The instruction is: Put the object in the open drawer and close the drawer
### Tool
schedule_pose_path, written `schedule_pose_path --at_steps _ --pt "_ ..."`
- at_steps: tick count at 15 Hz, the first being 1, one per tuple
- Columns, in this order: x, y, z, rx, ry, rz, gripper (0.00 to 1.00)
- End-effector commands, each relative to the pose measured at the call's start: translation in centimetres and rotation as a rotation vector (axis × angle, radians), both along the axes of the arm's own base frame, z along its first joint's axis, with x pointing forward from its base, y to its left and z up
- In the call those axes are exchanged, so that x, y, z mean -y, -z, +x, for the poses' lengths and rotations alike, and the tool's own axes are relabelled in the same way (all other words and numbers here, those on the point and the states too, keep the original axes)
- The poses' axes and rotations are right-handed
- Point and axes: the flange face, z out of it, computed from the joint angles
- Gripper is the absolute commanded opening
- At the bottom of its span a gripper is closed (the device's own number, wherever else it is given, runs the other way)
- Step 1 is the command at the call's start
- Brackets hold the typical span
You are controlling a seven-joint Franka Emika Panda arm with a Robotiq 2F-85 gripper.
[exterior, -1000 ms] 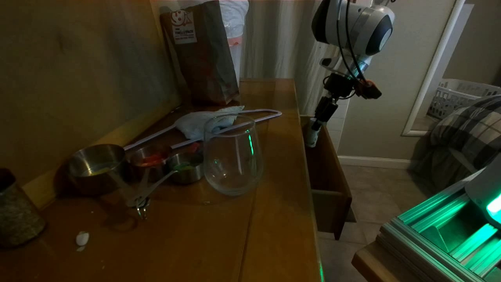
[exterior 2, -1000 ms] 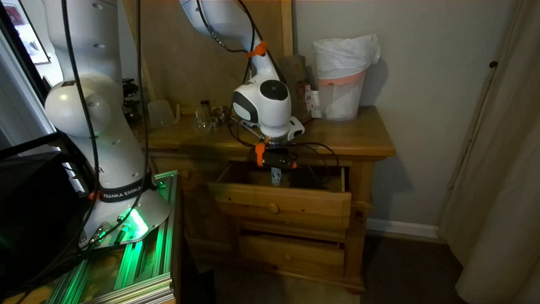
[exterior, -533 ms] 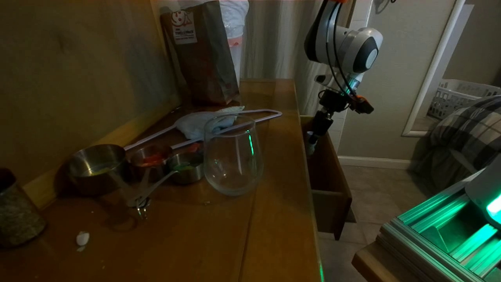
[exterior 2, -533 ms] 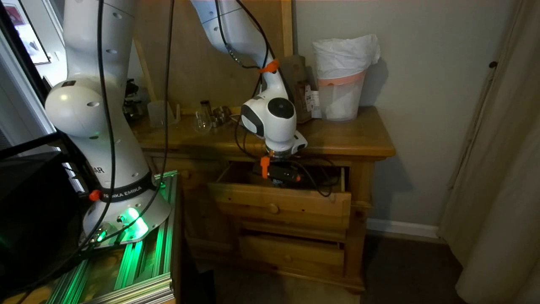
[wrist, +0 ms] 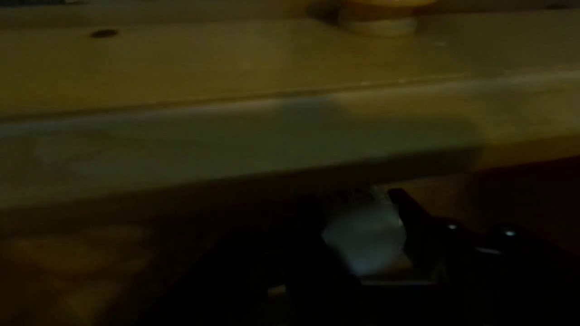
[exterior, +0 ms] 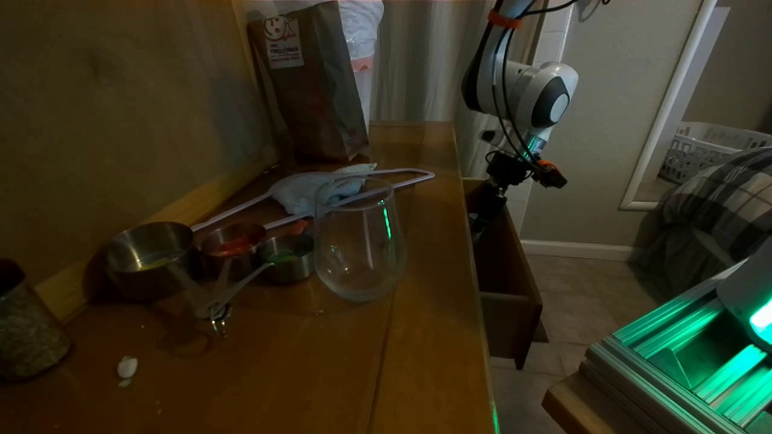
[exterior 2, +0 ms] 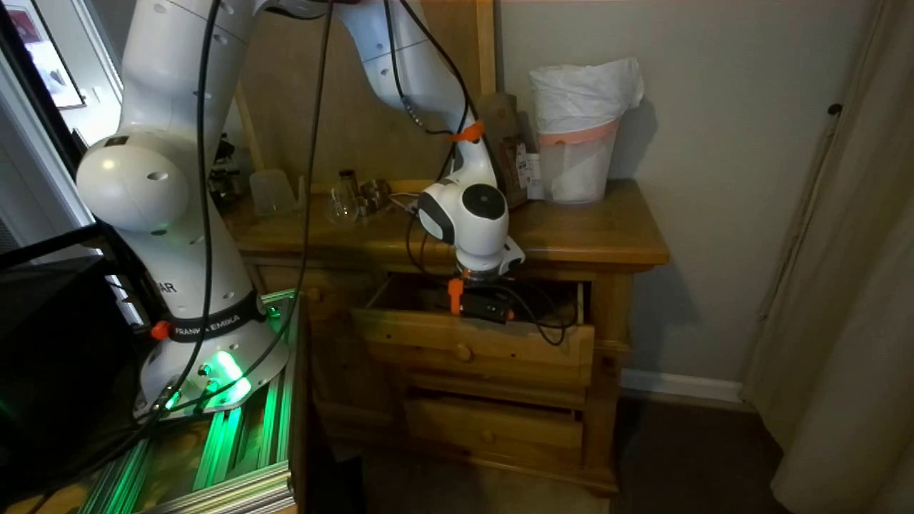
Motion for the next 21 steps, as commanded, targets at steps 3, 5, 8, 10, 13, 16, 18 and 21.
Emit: schedule_pose_path --at_steps 3,5,8,10,13,16,18,21 --pt "-0.3 1.5 0.6 0.015 -0.004 -0.020 0.20" --pt "-0.4 1.8 0.6 0.011 -0.008 -0.023 0.28" --pt "-0.4 1.8 0.6 0.007 -0.010 -0.022 0.78" --pt "-0.4 1.4 0.7 0.013 -0.009 -0.023 0.92" --pt "-0.6 0.2 0.6 0.021 -0.017 -0.030 1.00" --pt "-0.8 -2.0 0.2 0.030 -0.025 -0.057 1.00" --pt "-0.8 -4.3 -0.2 0.062 -0.022 -0.090 1.00" --pt "0.3 -7.6 -1.1 0.109 0.010 -0.176 1.00"
